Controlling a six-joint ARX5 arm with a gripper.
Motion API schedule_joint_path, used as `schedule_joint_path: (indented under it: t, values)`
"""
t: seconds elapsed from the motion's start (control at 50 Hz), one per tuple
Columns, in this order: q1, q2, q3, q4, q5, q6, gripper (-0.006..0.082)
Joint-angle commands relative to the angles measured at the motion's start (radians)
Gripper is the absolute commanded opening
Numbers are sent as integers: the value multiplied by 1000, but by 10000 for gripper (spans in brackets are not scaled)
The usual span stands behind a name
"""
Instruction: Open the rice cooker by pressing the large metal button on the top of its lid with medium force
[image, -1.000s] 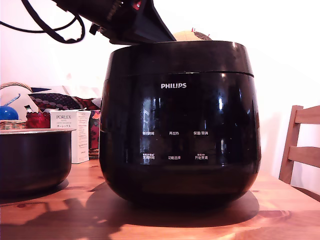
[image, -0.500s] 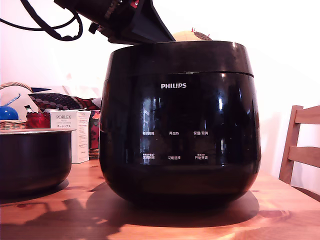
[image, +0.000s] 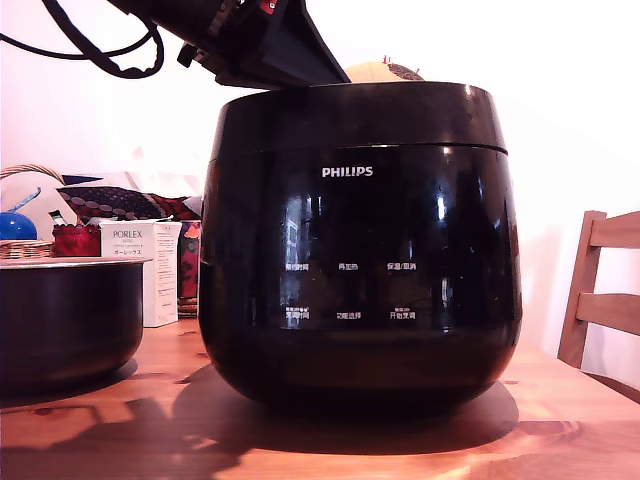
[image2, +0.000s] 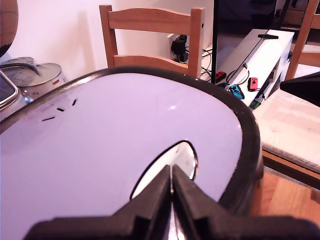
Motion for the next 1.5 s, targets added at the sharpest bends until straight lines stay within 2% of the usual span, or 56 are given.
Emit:
schedule_joint_path:
  t: [0.0,0.58,0.78,1.16,1.48]
  values:
    - [4,77,-79,-96,-7,5,-22]
    - [3,143,-79,-119,-10,5,-22]
    - [3,134,-79,-64,-9,4,-22]
    - [5,-13,-79,81,-7,-42,-22]
    - [29,-113,-79,93,-56,-56,-22]
